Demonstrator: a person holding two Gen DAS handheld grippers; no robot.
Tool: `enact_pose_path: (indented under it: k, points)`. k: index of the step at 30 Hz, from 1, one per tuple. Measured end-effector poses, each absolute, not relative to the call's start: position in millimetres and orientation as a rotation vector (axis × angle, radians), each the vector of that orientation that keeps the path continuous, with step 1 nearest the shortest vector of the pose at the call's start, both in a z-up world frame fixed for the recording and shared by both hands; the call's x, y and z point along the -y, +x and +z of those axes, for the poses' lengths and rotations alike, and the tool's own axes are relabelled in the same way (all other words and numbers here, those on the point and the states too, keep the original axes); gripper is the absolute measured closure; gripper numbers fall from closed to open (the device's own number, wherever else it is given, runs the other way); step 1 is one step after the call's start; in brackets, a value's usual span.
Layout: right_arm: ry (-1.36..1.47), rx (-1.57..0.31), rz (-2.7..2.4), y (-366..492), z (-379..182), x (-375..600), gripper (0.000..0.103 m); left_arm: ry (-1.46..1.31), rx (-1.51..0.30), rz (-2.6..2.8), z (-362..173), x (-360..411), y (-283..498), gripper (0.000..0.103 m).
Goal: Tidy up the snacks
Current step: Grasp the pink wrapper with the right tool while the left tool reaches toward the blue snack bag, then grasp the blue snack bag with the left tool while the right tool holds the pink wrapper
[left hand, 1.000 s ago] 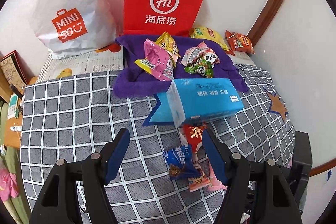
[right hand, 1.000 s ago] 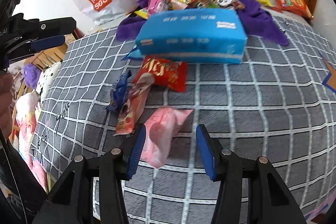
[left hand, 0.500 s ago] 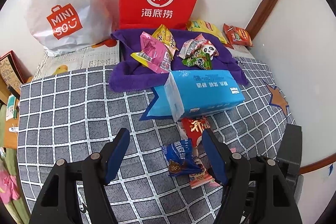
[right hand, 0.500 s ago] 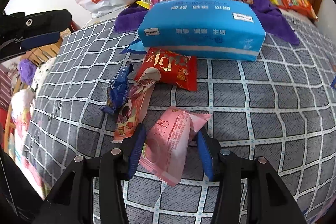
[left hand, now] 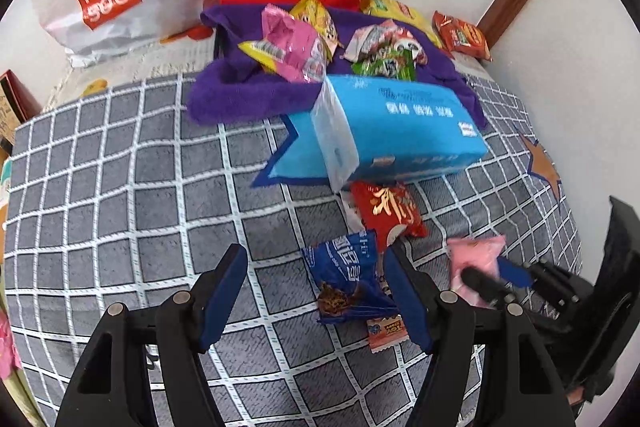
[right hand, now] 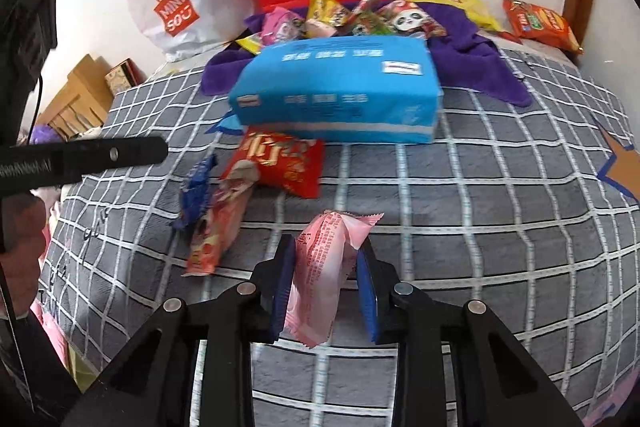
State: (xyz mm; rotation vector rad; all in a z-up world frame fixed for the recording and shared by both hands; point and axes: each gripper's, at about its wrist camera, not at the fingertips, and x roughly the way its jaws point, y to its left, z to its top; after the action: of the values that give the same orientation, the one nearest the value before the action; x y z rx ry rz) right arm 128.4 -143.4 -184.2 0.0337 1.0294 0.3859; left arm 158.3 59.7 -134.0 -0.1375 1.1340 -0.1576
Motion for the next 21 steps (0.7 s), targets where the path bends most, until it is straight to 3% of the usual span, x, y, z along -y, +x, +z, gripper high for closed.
enact_pose_path:
  k: [8,11,13,15,17,21]
  points:
    - [0.049,-1.042,0.359,138,-192,164,0.072,-0.123,-1.192,-0.170,-161,-49,165,0.044]
    - [0.029,-1.047,0.361,139,-196,160,0.066,-0.134,-1.202,-0.174,-169,-48,167,0.047]
    - [0.021,-1.055,0.364,140,-200,158,0.065,-0.128,-1.212,-0.181,-173,-47,167,0.055]
    - [0.014,-1.058,0.373,141,-203,155,0.066,-0.131,-1.217,-0.188,-176,-45,168,0.060]
    - [0.015,-1.055,0.389,140,-204,152,0.074,-0.130,-1.205,-0.196,-176,-45,168,0.061]
    - [0.001,-1.038,0.389,139,-203,149,0.075,-0.133,-1.195,-0.200,-173,-49,166,0.065]
